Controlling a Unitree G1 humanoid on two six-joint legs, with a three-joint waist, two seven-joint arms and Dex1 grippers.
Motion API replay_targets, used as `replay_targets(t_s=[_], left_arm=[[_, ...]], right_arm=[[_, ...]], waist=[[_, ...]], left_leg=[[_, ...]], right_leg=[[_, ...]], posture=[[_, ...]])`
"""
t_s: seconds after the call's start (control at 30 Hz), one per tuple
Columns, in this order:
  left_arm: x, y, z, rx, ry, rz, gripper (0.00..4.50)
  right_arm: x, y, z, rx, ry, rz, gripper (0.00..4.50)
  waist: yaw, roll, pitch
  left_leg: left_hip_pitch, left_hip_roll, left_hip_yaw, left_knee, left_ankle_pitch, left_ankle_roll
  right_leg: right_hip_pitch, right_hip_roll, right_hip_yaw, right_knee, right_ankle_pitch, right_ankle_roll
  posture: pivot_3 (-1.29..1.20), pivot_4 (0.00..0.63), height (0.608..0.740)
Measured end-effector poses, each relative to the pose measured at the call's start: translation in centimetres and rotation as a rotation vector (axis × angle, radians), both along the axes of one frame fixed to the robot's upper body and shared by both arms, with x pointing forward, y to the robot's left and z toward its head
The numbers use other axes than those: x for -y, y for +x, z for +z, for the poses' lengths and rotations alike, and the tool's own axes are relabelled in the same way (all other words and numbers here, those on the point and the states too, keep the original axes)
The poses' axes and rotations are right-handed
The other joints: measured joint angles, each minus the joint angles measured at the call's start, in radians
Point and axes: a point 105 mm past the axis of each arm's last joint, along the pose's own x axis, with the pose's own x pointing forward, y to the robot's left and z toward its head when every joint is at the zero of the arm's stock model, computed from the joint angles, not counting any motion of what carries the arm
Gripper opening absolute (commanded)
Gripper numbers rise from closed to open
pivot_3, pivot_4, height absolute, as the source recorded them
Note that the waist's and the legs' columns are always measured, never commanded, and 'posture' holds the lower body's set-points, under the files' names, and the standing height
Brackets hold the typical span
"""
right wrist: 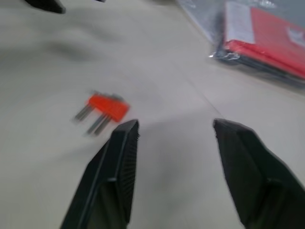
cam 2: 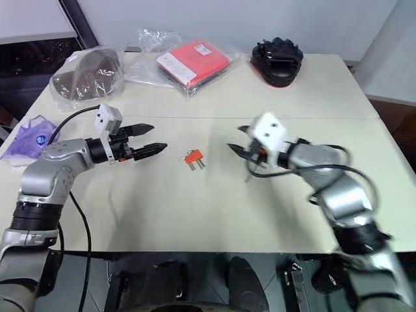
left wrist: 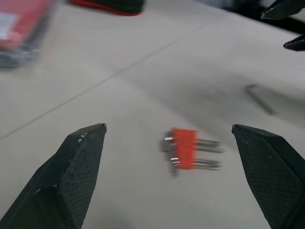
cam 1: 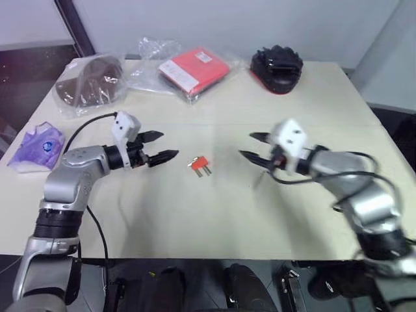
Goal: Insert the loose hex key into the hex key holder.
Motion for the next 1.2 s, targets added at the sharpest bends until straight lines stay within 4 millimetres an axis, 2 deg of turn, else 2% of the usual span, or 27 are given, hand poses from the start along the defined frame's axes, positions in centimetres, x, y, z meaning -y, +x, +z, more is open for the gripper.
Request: replay_targets(t_s=[0.07, 0.13, 0.27, 0.33, 0.67, 1.2], left_arm=[[-0.5, 0.3, -0.2, 0.008, 0.002, 0.033, 4.42], [-0.8, 0.3, -0.3, 0.009, 0.000, 0.052, 4.42], [-0.9, -0.2, -0.9, 0.001, 0.006, 0.055, 4.42], [-0.9, -0.4, -1.1, 0.001, 0.011, 0.059, 4.42], [-1.1, -0.9, -0.9, 0.021, 0.018, 0.073, 4.42], [-1.3, -0.8, -0.8, 0.031, 0.017, 0.090, 4.42]], right_arm=[[-1.1, 1.8, -1.6, -0.008, -0.006, -0.050, 2.56], [-1.7, 2.8, -3.3, -0.035, -0.008, -0.078, 2.56], [-2.6, 3.6, -6.2, -0.049, -0.087, -0.090, 2.56], [-2.5, 3.6, -7.0, -0.050, -0.118, -0.089, 2.56], [-3.5, 2.7, -7.7, -0.094, -0.090, -0.035, 2.56], [-7.2, 1.5, -8.1, -0.195, -0.015, 0.065, 2.56]], waist=[[0.004, 0.000, 0.000], [0.009, 0.000, 0.000], [0.005, 0.000, 0.000], [0.004, 0.000, 0.000], [-0.003, 0.000, 0.000], [-0.025, 0.000, 0.000]], left_leg=[[-0.001, 0.000, 0.000, 0.000, 0.000, -0.001], [-0.002, -0.001, 0.000, 0.000, 0.000, -0.001], [-0.004, -0.002, 0.001, -0.001, 0.000, -0.001], [-0.004, -0.002, 0.001, -0.001, 0.000, -0.001], [0.000, -0.001, 0.000, 0.000, 0.001, -0.001], [0.000, -0.001, -0.001, 0.000, 0.001, -0.001]], right_leg=[[-0.001, -0.001, 0.000, 0.000, 0.000, 0.000], [-0.002, -0.003, -0.002, 0.000, 0.000, 0.000], [-0.004, -0.005, -0.002, 0.000, 0.000, 0.001], [-0.005, -0.005, -0.002, 0.000, 0.000, 0.001], [-0.002, -0.003, -0.002, 0.005, 0.000, 0.001], [-0.004, -0.003, -0.002, 0.008, 0.000, 0.000]], posture=[[0.00, 0.150, 0.740], [0.00, 0.150, 0.740], [0.00, 0.150, 0.740], [0.00, 0.150, 0.740], [0.00, 0.150, 0.740], [0.00, 0.150, 0.740]])
